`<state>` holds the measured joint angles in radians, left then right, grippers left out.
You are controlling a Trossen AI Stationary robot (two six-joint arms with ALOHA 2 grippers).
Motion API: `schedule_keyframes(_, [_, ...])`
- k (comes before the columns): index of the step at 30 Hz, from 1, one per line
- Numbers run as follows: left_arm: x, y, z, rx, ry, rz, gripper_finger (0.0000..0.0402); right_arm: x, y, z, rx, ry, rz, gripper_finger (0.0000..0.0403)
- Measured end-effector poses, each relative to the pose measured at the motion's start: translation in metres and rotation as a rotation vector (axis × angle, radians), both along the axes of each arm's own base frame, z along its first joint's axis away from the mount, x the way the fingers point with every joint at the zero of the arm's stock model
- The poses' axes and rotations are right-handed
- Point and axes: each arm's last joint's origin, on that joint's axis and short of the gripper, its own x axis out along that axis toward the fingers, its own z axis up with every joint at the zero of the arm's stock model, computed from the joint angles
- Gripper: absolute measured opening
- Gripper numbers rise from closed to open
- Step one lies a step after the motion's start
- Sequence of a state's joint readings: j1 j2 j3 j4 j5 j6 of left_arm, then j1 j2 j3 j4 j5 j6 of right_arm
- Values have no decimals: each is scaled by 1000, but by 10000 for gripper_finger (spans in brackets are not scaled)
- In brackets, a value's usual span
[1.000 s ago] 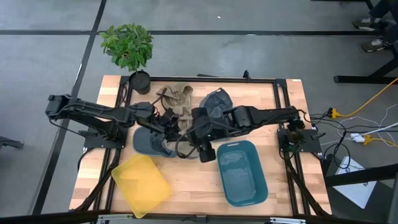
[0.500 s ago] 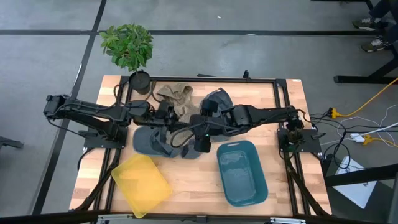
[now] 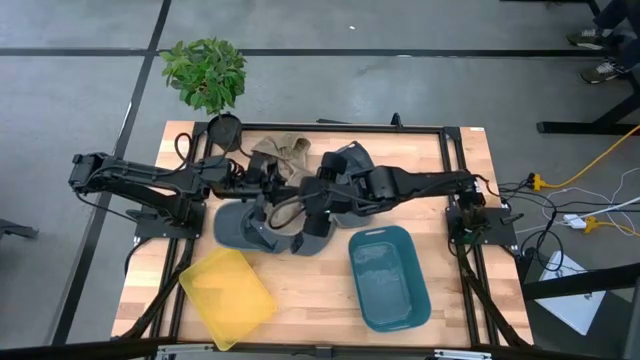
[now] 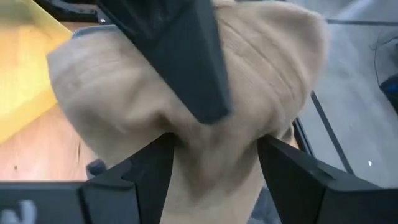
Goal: Pick & Place hat
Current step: Put the right brown cap into the blue bin
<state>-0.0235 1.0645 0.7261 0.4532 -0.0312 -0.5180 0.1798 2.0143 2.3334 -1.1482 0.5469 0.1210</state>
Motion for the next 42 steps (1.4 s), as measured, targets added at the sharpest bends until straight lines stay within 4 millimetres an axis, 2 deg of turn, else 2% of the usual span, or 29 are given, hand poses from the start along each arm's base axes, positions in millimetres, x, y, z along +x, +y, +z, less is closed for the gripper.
schedule_keyframes(10, [-1, 1, 6, 11, -69, -16, 45, 11, -8, 9, -17, -90, 104, 232])
schedule_keyframes(13, [-1, 1, 6, 36, -72, -13, 36, 12, -12, 9, -11, -83, 108, 220])
schedule_keyframes(16, [-1, 1, 7, 44, -73, -12, 33, 11, -13, 8, -12, -63, 113, 176])
schedule_keyframes(19, [-1, 1, 6, 45, -71, -16, 36, 9, -12, 6, -24, -32, 123, 105])
schedule_keyframes(22, [-1, 1, 6, 51, -63, -18, 62, 7, -12, 4, -16, -4, 132, 27])
schedule_keyframes(23, [-1, 1, 5, 56, -60, -20, 71, 7, -12, 3, -9, 3, 137, 17])
schedule_keyframes(27, [0, 0, 4, 57, -51, -23, 102, 5, -12, 1, 17, 24, 115, 24])
schedule_keyframes(33, [-1, 0, 1, 99, -14, -51, 148, -1, -10, -5, 36, 94, 99, 12])
schedule_keyframes(42, [-16, -4, 6, 247, -3, -158, 210, -20, 13, -9, 134, 197, 41, 13])
